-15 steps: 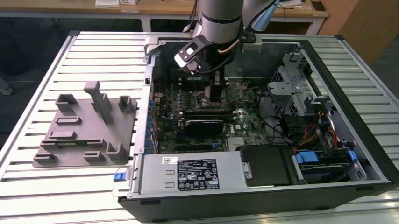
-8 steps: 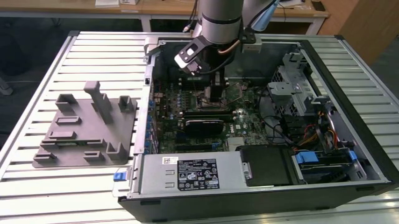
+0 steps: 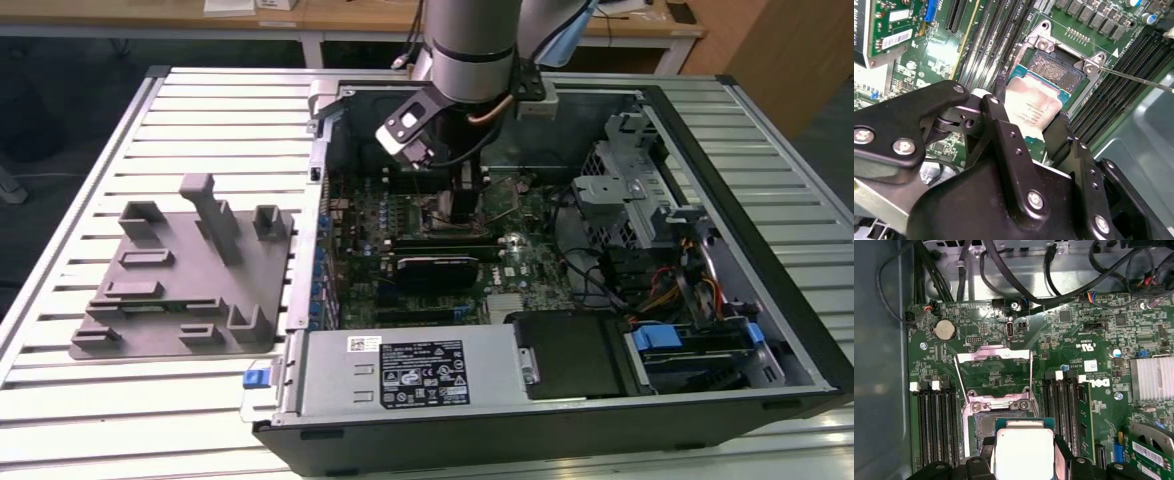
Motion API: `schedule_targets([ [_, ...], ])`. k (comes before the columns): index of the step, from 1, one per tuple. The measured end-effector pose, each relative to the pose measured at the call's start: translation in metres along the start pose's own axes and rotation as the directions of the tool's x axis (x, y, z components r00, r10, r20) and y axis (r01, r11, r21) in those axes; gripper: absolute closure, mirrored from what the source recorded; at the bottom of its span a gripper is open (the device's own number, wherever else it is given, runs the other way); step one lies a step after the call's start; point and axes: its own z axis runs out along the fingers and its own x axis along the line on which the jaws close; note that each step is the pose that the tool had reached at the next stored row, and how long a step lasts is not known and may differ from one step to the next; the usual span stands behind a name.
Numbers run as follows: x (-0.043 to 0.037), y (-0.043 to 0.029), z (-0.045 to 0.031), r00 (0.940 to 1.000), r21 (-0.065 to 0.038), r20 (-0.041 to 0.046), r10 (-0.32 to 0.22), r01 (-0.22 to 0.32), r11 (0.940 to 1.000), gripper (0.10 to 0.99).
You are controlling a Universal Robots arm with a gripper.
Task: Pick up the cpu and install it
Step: 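Place the cpu into insertion slot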
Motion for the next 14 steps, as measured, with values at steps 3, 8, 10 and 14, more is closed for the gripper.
schedule_targets([
  [3,0.0015,0.0,0.0031,1.0,0.0,0.0006,-0.005,0.005,1.0,0.545],
  [8,0.005,0.0004,0.0077,0.9999,0.0,0.0103,-0.008,0.008,1.0,0.545],
  [10,0.0068,0.0005,0.0094,0.9998,0.0,0.0184,-0.01,0.01,1.0,0.545],
  [14,0.0092,0.0002,0.0122,0.9995,-0.001,0.0268,-0.019,0.019,0.9998,0.545],
])
